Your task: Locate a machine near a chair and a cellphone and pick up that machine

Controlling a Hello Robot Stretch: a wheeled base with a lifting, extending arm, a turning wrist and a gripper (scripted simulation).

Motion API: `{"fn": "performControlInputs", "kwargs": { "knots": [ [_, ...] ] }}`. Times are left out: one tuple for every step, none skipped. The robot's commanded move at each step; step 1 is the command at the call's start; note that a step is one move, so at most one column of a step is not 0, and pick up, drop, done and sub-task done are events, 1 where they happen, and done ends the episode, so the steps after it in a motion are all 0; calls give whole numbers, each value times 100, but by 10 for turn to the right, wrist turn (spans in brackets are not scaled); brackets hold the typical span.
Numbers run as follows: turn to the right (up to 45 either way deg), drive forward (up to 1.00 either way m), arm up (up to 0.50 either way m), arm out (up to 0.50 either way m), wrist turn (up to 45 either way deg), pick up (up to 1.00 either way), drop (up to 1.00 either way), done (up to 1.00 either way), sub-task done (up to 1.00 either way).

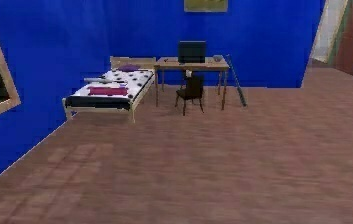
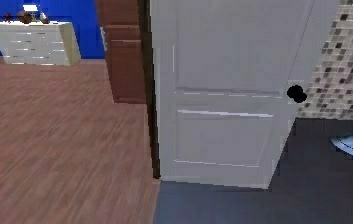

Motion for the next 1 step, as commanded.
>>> {"fn": "performControlInputs", "kwargs": {
  "knots": [
    [0, 100, 0, 0, 0, 0, 0, 0, 0]
  ]
}}
